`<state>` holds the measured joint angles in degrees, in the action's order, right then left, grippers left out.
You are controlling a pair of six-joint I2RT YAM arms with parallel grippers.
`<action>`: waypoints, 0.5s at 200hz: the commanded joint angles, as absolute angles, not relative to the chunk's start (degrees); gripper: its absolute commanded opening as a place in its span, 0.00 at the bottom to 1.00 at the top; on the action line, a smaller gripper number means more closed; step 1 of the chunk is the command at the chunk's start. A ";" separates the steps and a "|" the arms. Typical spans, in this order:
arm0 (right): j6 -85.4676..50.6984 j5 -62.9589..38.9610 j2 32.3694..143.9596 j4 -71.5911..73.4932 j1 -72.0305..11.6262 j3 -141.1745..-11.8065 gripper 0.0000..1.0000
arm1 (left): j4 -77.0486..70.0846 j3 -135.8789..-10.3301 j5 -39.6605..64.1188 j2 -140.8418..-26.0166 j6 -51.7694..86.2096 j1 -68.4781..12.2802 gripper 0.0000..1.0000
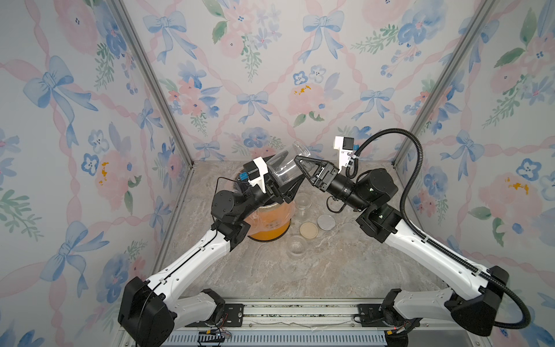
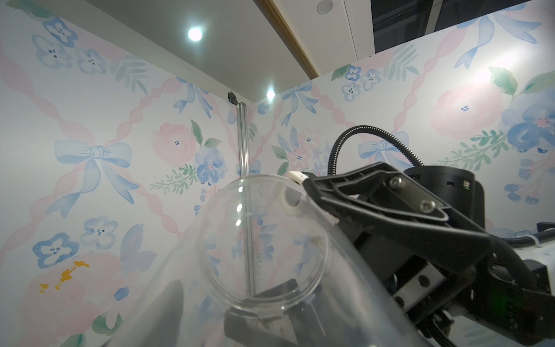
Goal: Empty moldy tea leaves from jars
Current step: Place the jar at the center of the board.
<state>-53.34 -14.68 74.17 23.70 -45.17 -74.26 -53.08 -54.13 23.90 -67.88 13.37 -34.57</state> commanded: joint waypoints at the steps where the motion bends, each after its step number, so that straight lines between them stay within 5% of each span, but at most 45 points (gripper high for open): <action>1: -49.27 -13.75 74.68 21.41 -45.70 -77.91 0.97 | -55.58 -52.73 24.21 -68.01 14.54 -34.89 0.44; 69: -49.19 -15.39 77.66 20.02 -45.12 -81.05 1.00 | -55.75 -52.32 25.14 -69.32 14.78 -35.64 0.43; 100: -50.18 -16.97 79.01 20.72 -44.43 -81.79 0.93 | -55.74 -51.44 24.92 -69.16 14.42 -35.77 0.44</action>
